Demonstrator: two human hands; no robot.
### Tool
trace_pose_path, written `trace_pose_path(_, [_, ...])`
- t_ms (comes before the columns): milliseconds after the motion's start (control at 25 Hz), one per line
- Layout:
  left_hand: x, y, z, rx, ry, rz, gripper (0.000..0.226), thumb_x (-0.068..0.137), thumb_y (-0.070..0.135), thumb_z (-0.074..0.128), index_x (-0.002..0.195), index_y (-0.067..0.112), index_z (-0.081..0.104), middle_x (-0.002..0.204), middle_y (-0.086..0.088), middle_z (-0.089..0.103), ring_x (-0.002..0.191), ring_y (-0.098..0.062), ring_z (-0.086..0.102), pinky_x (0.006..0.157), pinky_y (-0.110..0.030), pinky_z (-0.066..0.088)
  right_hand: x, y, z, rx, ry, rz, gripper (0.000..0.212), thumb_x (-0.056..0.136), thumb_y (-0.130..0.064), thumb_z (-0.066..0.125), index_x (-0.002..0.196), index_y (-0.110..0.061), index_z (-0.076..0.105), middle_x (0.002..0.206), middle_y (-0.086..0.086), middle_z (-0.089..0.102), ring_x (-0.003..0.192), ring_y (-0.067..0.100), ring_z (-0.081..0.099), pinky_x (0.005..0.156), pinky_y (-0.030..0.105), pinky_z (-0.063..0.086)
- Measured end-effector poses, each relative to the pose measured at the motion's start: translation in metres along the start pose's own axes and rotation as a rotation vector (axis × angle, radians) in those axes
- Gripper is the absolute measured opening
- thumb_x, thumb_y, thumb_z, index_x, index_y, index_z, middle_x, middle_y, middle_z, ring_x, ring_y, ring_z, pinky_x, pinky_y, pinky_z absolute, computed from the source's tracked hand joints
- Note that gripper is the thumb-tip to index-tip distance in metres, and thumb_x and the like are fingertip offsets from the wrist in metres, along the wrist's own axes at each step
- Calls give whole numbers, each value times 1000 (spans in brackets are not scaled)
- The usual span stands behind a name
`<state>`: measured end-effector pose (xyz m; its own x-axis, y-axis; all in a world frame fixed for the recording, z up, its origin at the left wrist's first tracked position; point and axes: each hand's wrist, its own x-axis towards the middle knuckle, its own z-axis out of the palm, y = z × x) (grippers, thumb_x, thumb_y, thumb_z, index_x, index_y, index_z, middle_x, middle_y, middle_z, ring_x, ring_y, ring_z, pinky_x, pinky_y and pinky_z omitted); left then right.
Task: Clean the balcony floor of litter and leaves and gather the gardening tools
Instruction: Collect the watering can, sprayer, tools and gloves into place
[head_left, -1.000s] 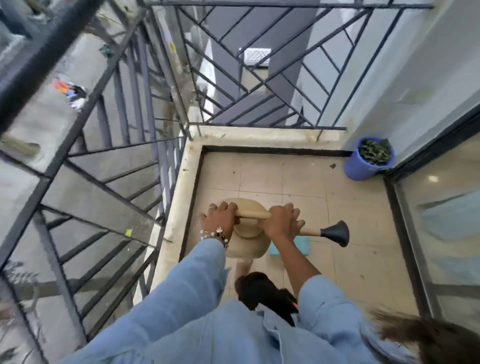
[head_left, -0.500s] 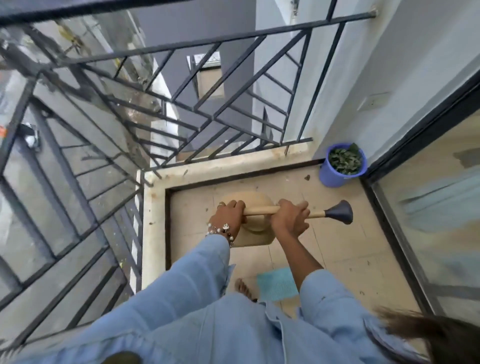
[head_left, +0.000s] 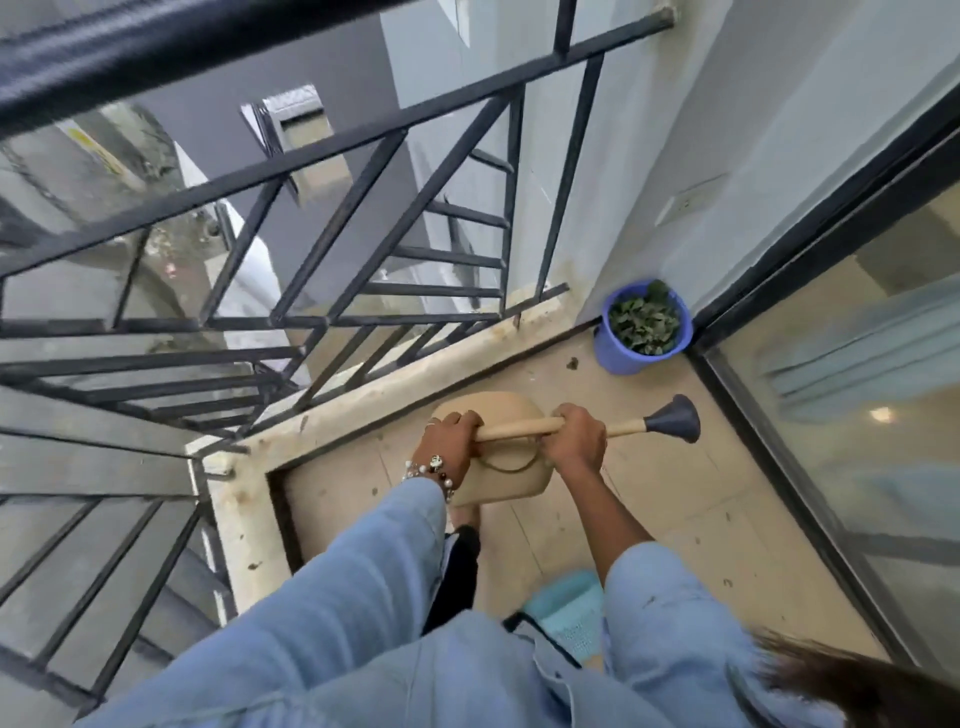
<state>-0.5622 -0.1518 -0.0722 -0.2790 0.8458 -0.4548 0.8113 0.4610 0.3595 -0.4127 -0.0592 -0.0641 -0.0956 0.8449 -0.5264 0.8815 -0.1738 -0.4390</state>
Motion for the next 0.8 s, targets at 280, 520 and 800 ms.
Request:
trace_pose_path(280, [120,-27,15,-64,-180,-26,41,89,9,57,128,21,58,115,-7,60,109,-30,51,92,-33,39,114,-20,29,6,-92,90,25,86,-10,61,110,-14,62,107,17,61,97,36,58,75,29,43])
trace_pose_path(520, [236,-65,97,-81,-221,-138,43,87,9,61,127,22,61,113,-8,63,109,-28,56,88,-28,39,248,10,105,-42,-252,9,37,83,-16,70,117,-11,59,111,17,63,105,35,57,77,28,44])
trace_pose_path(800, [344,-117,203,-201,-211,-282,44,82,1,66,124,15,65,115,-14,66,108,-33,58,92,-37,46,377,46,206,-167,-334,-132,38,85,-14,65,121,-12,55,114,17,62,107,36,56,79,33,45])
